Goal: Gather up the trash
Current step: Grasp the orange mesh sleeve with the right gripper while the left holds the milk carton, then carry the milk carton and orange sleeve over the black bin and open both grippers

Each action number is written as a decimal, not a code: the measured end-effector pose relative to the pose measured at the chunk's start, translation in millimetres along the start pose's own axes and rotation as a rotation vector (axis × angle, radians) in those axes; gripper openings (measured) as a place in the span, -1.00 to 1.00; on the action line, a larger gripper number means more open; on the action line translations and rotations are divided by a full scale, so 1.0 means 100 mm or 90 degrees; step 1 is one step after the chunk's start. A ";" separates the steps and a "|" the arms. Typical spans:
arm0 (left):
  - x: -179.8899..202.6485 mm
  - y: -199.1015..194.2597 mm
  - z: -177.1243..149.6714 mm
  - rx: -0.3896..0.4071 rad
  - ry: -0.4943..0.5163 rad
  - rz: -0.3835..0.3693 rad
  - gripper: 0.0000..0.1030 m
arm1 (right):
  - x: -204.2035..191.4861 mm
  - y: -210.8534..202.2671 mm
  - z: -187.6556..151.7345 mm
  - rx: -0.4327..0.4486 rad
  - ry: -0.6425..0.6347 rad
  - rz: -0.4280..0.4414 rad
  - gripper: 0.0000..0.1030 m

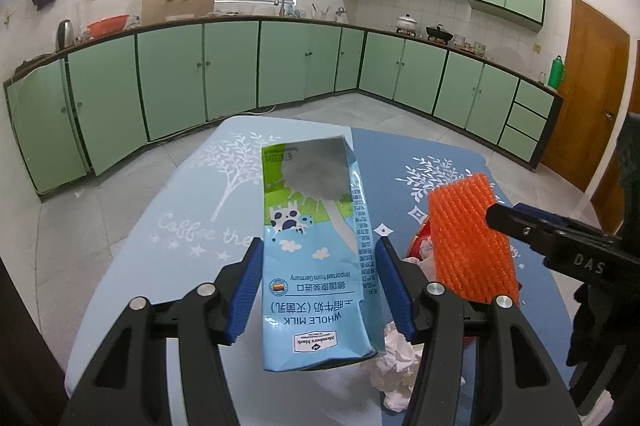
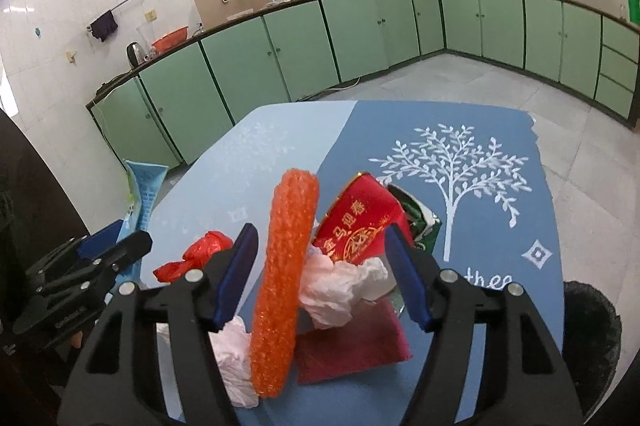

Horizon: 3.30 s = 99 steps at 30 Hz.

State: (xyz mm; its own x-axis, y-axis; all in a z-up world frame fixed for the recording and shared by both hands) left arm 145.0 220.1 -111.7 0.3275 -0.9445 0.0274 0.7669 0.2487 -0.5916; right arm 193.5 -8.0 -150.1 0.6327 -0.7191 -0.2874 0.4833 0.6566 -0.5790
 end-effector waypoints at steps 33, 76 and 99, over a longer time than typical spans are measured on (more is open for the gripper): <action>0.38 -0.23 0.28 0.034 0.013 -0.044 0.09 | -0.18 -0.65 0.49 0.090 0.005 0.051 -0.80; 4.23 0.04 -0.45 -0.030 0.224 -0.360 0.08 | 3.12 -2.37 -1.04 0.119 0.225 -0.299 -0.79; 3.68 0.00 -0.10 -0.004 0.193 -0.318 0.51 | 3.02 -2.40 -0.90 0.162 0.267 -0.348 0.80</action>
State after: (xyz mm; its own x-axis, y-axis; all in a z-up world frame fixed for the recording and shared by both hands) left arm 259.5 -129.7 -109.8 -0.2464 -0.9664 0.0739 0.7838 -0.2435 -0.5713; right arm 213.6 -403.5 -166.7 0.0017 -0.9522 -0.3055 0.8212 0.1756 -0.5429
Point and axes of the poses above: each gripper's, at about its wrist camera, not at the fingertips, and y roughly the way its jaws point, x to its right, z to its top, the point moved 10 cm from there along y, roughly the way its jaws point, and after that the axes turned 7 degrees about z, right-handed, at the moved point
